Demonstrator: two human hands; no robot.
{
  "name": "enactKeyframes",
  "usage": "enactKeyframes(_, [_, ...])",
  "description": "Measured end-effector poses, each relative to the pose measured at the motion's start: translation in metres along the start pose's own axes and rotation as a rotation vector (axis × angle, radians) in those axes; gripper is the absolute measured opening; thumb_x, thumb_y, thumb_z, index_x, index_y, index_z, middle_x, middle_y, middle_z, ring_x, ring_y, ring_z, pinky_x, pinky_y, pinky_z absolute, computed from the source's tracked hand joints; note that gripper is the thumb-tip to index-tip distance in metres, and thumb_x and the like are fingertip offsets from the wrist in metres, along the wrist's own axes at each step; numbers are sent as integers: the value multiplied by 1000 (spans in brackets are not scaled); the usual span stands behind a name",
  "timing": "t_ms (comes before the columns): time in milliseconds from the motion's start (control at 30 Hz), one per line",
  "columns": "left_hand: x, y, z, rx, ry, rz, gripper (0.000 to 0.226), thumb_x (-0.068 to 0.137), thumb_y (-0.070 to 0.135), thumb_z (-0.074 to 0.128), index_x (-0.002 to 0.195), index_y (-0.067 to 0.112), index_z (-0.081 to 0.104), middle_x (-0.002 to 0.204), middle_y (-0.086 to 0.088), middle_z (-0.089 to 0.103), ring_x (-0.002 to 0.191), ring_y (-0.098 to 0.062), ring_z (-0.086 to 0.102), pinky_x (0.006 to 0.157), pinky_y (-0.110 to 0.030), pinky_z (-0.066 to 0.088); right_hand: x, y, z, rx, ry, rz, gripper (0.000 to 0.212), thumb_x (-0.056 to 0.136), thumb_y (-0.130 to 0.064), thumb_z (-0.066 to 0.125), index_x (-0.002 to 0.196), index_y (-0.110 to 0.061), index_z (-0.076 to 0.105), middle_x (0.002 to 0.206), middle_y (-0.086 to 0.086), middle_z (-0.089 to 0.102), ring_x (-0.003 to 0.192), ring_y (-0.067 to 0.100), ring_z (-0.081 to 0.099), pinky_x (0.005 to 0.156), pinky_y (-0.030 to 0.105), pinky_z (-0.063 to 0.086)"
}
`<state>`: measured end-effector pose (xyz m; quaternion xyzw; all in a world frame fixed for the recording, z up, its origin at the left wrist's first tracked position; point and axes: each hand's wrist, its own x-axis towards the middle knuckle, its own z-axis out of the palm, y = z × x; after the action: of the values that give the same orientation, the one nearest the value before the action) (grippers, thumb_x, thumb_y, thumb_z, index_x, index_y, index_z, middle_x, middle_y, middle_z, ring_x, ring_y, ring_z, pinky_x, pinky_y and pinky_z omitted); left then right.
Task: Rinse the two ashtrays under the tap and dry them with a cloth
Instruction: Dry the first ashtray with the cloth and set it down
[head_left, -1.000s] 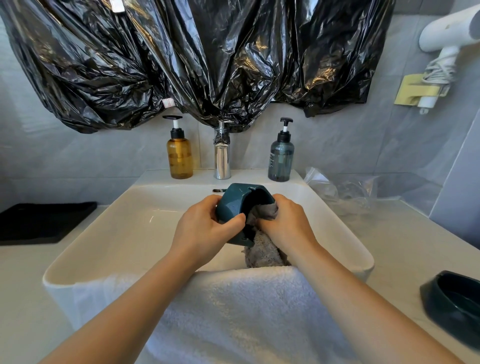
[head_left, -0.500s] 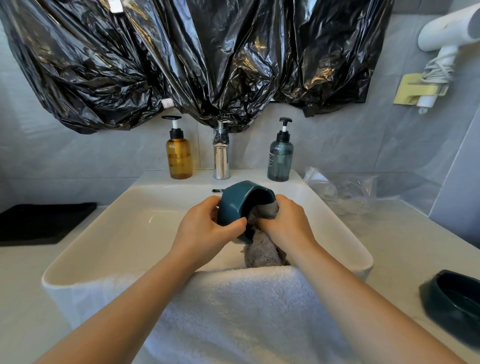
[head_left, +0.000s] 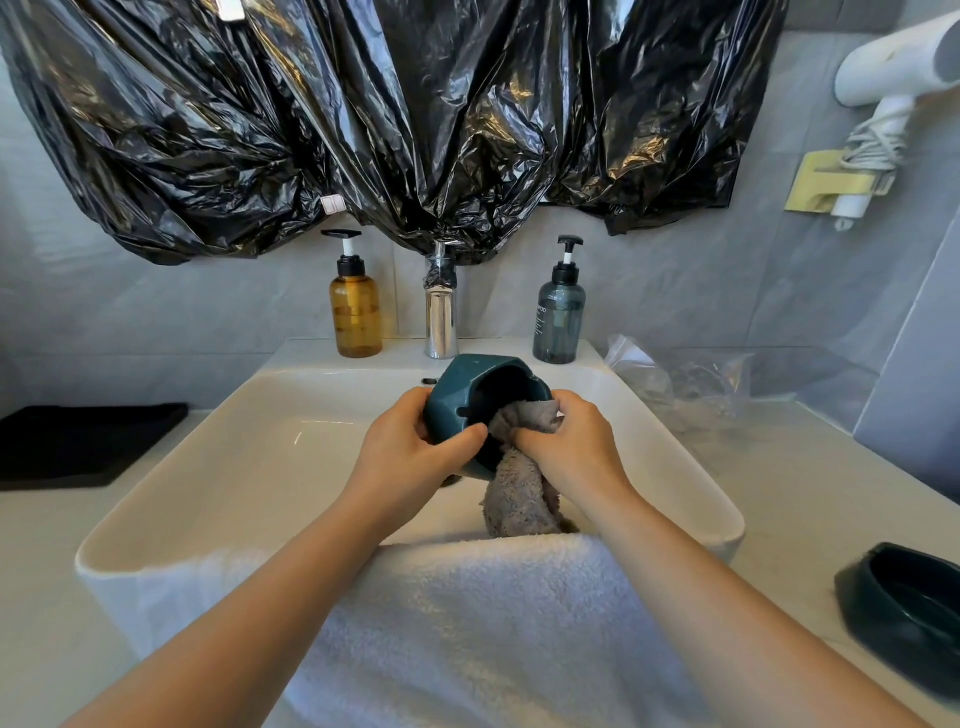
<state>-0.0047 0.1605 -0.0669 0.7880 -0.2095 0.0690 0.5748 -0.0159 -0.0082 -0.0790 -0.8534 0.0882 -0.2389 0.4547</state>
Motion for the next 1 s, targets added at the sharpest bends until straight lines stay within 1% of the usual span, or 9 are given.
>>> enactKeyframes(67, [1,-2,-1,29,3,25,24,82,21,71,101,29,59,91,6,69,77,-5,67,58,-18,55,-1,-2,1,-84,-19,-14,24,79,-23,74,94,-17,57,87,-5,60,81,16,57,57,23,38])
enactKeyframes(167, [1,-4,-2,130,24,40,22,75,40,67,95,34,61,84,10,69,77,-10,66,65,-32,59,-3,-5,-1,-231,10,-131,24,79,-21,72,98,-17,57,92,0,65,86,22,61,56,25,39])
enactKeyframes(333, [1,-3,-3,260,63,59,32,73,55,59,90,29,64,76,10,66,74,-10,62,65,-32,51,-7,-7,-3,-337,7,-215,24,81,-15,66,103,-15,57,97,5,68,89,27,62,65,32,46])
enactKeyframes(433, [0,0,-4,70,32,0,33,82,45,69,109,30,58,89,8,70,81,-7,66,61,-20,55,-5,-3,-3,-138,-1,-94,15,78,-12,69,88,-16,59,83,-1,65,80,21,60,59,28,42])
enactKeyframes(533, [-1,0,-2,-37,-41,-69,49,79,35,75,119,26,48,92,1,71,81,-12,70,56,-13,53,0,0,-4,-34,31,-13,18,78,-12,71,78,-20,55,78,-5,59,76,16,57,54,21,36])
enactKeyframes(633, [-2,0,-1,-41,-27,-45,46,78,28,76,117,18,53,93,2,71,79,-11,70,57,-14,53,2,1,-4,18,21,32,18,77,-17,76,88,-14,61,83,-3,62,80,16,58,56,19,38])
enactKeyframes(733, [-3,3,-1,-47,-9,16,36,83,21,72,114,22,54,93,10,66,74,6,65,53,-8,48,1,0,-1,64,-77,77,40,70,-31,84,99,-12,64,93,-1,68,87,16,63,67,25,50])
enactKeyframes(833, [-3,5,-2,17,9,81,28,85,20,68,109,29,56,93,14,64,74,12,59,53,-7,47,1,-1,3,-38,-128,61,43,70,-34,82,104,-12,67,96,2,70,89,19,65,64,24,49])
enactKeyframes(1000, [-1,-1,-3,3,-3,59,24,78,30,72,100,30,66,89,11,71,82,-5,66,69,-21,56,-5,-6,-4,-206,-17,-88,27,77,-24,75,98,-17,58,92,-1,65,84,20,60,53,21,36])
